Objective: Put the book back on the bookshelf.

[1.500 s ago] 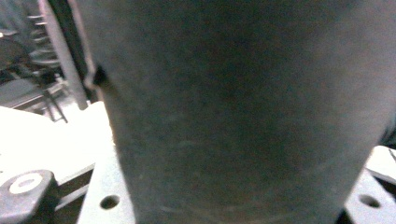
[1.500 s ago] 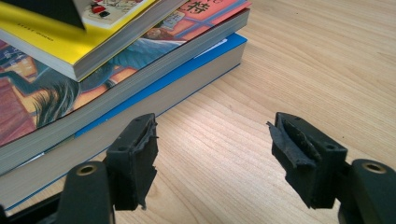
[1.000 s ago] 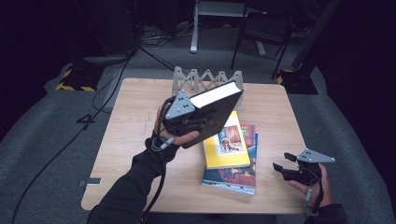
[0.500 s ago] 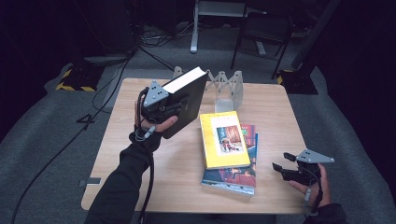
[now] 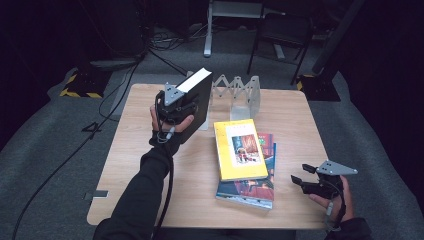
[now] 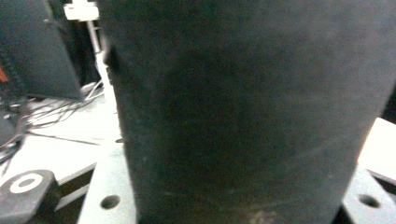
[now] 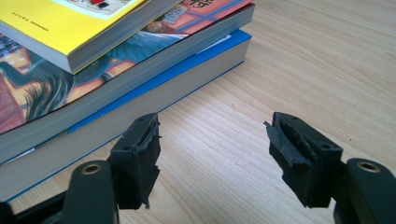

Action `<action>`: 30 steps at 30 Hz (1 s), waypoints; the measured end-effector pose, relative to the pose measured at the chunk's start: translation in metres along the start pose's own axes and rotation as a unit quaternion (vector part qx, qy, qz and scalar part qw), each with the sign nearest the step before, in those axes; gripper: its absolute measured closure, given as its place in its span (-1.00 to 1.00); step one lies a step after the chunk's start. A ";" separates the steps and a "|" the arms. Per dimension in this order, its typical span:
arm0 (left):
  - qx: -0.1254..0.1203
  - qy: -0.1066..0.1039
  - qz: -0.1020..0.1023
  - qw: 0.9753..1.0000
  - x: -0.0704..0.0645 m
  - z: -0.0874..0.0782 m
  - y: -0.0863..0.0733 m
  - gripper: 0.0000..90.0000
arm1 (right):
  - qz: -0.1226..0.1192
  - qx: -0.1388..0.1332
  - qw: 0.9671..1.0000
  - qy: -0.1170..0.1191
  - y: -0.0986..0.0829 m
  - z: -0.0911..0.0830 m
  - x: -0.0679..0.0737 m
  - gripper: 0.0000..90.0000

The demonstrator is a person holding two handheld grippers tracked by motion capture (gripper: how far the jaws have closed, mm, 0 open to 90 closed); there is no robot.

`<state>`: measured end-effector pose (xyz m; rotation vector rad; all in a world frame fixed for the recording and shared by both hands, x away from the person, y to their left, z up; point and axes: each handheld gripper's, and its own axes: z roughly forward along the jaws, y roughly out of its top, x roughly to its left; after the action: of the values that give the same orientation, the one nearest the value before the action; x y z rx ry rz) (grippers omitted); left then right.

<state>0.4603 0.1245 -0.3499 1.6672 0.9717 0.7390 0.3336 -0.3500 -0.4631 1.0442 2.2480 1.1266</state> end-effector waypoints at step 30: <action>-0.004 0.135 -0.076 0.988 -0.004 0.068 -0.031 0.15 | -0.007 0.001 1.000 0.012 0.000 0.002 0.000 -0.23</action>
<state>0.5075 0.0940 -0.3988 1.4899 1.2691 0.8789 0.3350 -0.3491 -0.4649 1.0184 2.2719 1.1363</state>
